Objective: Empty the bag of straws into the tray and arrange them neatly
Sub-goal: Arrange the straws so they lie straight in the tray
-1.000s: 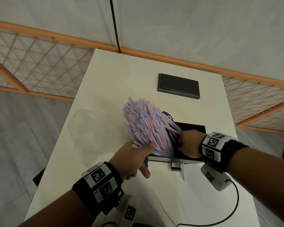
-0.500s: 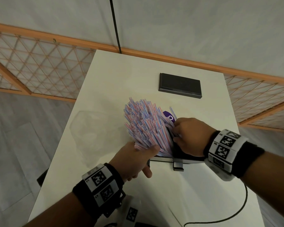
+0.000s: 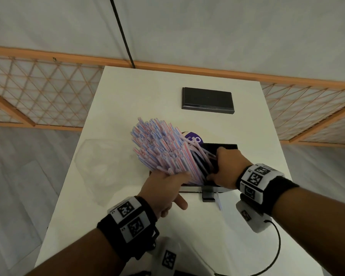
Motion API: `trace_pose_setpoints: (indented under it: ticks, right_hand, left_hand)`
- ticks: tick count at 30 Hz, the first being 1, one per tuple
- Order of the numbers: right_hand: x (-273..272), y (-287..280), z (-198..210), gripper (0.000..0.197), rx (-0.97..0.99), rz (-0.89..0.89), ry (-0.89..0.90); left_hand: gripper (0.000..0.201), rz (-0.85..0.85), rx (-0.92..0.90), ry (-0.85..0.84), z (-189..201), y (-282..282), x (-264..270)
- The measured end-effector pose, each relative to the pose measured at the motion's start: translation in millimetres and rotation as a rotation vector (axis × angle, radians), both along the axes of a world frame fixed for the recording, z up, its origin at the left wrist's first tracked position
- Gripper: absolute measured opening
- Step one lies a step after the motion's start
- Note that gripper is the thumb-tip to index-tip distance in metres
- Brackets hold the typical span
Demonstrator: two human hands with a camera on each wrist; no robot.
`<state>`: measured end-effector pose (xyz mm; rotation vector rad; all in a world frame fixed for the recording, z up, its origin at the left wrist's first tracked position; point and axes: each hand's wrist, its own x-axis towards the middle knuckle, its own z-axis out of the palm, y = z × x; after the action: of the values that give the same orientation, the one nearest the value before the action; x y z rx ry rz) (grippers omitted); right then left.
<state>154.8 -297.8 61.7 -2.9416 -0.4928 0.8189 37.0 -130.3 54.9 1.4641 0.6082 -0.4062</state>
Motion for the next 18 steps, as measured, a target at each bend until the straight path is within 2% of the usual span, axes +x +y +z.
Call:
trace_pose_setpoints:
  ticks: [1,2,6,8,11,14,18]
  right_hand:
    - [0,3,-6,0.053,-0.040,-0.010,0.030]
    - [1,6,-10,0.051,-0.074,0.010,0.041]
    - [10,15,-24,0.022,-0.118,0.024,0.055]
    - [15,15,-31,0.016,-0.149,0.028,0.069]
    - [19,17,-35,0.018,-0.122,-0.007,0.062]
    - [22,23,-32,0.024,-0.033,-0.056,0.034]
    - [14,31,-4,0.023,-0.029,0.133,-0.008]
  left_hand:
    - [0.011,0.007,0.006,-0.016,0,-3,-1]
    - [0.013,0.011,0.008,-0.018,-1,-5,-1]
    - [0.029,0.034,0.008,0.031,-6,-8,-1]
    - [0.031,0.037,0.007,0.036,-6,-8,-2]
    - [0.036,0.033,-0.003,0.069,-7,-6,-2]
    - [0.032,0.038,-0.012,0.097,-7,-4,-1]
    - [0.029,0.025,0.016,0.079,-3,-7,-1]
